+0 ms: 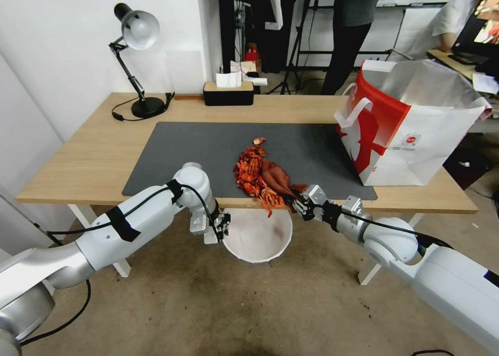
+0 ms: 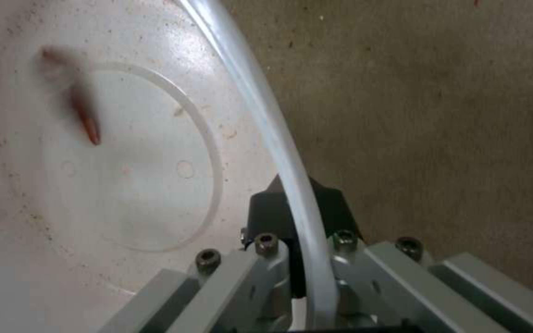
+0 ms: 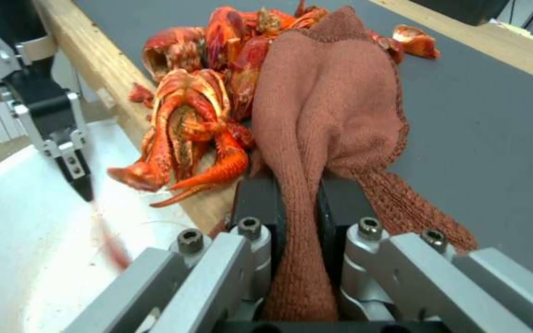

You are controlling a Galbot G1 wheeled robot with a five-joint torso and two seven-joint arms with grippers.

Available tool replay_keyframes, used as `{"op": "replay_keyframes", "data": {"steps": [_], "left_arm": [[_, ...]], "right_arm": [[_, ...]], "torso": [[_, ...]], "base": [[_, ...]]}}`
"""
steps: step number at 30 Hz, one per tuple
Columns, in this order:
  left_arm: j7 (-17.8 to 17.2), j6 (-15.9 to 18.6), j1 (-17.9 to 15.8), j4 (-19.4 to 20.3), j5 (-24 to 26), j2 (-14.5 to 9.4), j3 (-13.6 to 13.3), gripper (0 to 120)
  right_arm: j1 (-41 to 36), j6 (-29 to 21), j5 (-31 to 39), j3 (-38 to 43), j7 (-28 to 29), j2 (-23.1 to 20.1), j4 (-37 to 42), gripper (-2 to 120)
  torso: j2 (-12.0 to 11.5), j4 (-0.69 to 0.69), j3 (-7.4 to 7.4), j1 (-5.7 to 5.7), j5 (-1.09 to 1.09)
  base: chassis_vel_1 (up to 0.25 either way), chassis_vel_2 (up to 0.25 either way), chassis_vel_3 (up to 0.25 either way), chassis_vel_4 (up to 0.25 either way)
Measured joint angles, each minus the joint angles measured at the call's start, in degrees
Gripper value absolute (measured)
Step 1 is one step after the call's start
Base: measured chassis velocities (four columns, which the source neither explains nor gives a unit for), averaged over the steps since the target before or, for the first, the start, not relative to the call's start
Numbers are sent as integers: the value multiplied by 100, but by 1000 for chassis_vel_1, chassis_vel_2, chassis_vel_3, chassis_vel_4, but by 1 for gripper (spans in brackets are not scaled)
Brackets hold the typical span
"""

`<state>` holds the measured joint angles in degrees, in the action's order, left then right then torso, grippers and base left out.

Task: Sweep shrimp from table into container with towel, then put container into takeout bag.

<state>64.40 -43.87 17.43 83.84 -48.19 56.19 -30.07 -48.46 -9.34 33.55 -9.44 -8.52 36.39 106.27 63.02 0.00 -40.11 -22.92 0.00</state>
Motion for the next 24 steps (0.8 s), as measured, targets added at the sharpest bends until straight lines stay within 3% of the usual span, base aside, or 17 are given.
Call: {"op": "replay_keyframes", "data": {"steps": [24], "left_arm": [[8,17,-22,3,49,-55,-3,0]], "right_arm": [[-715,-42,-8,402,101,-175,713,8]], "torso": [[0,0,0,0,0]], "base": [[0,0,0,0]]}}
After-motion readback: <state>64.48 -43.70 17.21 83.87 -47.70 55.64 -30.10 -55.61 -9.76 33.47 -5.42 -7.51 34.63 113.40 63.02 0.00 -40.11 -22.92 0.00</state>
